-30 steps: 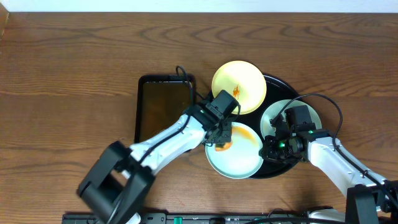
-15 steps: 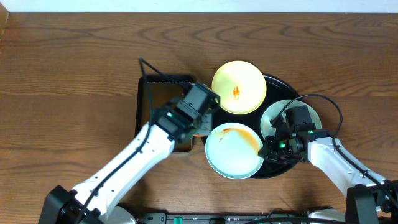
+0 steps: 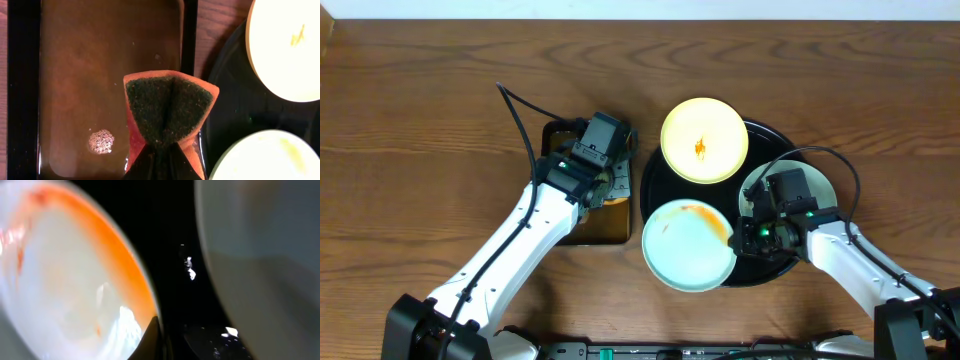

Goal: Clean dirty plates on tray and stack at the side

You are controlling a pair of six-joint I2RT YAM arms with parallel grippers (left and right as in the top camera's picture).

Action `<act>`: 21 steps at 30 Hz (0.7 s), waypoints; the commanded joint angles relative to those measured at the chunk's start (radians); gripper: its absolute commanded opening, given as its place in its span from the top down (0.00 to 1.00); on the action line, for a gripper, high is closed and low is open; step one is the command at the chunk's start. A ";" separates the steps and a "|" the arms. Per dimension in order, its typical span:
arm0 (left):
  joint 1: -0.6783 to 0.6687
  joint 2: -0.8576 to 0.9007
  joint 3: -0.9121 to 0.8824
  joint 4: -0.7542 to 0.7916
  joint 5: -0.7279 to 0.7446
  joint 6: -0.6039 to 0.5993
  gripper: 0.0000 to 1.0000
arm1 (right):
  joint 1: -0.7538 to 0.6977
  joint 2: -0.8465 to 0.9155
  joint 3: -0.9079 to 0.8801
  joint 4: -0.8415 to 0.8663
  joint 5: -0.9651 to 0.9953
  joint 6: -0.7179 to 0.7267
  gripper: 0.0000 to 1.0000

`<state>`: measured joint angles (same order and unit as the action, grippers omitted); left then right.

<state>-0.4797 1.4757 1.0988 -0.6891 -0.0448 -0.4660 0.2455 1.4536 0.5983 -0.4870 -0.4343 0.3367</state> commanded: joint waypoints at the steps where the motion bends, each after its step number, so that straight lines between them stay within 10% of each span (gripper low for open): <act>1: 0.003 0.007 0.003 -0.005 -0.016 0.017 0.92 | 0.013 0.005 -0.008 0.005 -0.003 0.001 0.99; 21: 0.003 0.007 0.003 -0.006 -0.016 0.017 0.93 | 0.011 -0.178 0.303 -0.385 0.474 -0.054 0.99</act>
<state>-0.4797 1.4757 1.0988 -0.6949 -0.0448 -0.4660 0.2520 1.2842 0.8421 -0.8249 -0.0868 0.3065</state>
